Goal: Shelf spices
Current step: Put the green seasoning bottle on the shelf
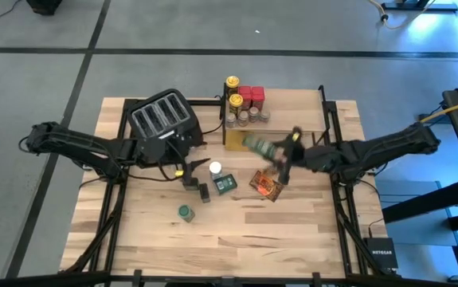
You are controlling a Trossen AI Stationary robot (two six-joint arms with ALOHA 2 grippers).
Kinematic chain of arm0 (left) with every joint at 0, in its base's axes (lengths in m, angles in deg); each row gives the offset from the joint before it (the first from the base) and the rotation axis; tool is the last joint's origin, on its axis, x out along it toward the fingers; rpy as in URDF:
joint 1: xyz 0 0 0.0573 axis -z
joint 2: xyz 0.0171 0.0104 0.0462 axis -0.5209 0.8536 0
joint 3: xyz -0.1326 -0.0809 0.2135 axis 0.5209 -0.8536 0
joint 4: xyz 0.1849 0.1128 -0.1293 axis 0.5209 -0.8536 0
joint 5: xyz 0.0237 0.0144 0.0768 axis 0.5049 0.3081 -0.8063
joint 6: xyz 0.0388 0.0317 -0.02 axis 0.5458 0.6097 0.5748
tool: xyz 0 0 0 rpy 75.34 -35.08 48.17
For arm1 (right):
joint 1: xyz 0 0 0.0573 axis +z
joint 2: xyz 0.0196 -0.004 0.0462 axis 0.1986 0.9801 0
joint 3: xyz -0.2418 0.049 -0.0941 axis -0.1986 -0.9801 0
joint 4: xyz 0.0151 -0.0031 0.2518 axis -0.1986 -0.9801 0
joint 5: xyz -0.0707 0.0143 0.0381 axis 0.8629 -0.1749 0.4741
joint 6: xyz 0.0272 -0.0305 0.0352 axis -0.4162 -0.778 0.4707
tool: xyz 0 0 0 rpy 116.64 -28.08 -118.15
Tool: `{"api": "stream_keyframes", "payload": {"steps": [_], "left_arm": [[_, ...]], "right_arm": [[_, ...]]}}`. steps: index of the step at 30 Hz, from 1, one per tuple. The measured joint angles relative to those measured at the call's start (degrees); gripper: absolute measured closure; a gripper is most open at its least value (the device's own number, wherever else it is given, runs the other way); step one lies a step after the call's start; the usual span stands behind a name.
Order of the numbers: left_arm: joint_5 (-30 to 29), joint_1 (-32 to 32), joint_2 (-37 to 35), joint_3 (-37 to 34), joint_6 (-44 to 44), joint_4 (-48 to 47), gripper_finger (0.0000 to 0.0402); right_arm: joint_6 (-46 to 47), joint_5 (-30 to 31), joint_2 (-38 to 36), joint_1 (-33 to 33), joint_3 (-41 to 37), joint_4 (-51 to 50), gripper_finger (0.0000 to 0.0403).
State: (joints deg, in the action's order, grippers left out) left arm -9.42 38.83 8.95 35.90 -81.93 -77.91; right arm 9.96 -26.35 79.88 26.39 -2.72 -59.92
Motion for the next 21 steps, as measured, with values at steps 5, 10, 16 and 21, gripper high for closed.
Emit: {"api": "stream_keyframes", "payload": {"steps": [5, 10, 16, 21], "left_arm": [[8.08, 0.00, 1.55, 0.00, 0.45, 1.35, 0.0153], [11.61, 0.00, 3.08, 0.00, 1.98, 3.50, 0.0153], [16.54, 0.07, 4.96, 0.00, 3.13, 5.93, 0.0153], [17.00, 0.00, 6.25, 0.00, 3.50, 8.06, 0.0153]], "right_arm": [[-4.73, -5.39, 6.90, 2.24, -0.52, 8.92, 0.0193], [-7.37, -6.06, 13.42, 2.34, -0.52, 15.25, 0.0192], [-9.80, -6.03, 17.64, 2.34, -0.55, 20.76, 0.0192], [-10.43, -6.05, 18.20, 2.34, -0.55, 22.48, 0.0192]]}}
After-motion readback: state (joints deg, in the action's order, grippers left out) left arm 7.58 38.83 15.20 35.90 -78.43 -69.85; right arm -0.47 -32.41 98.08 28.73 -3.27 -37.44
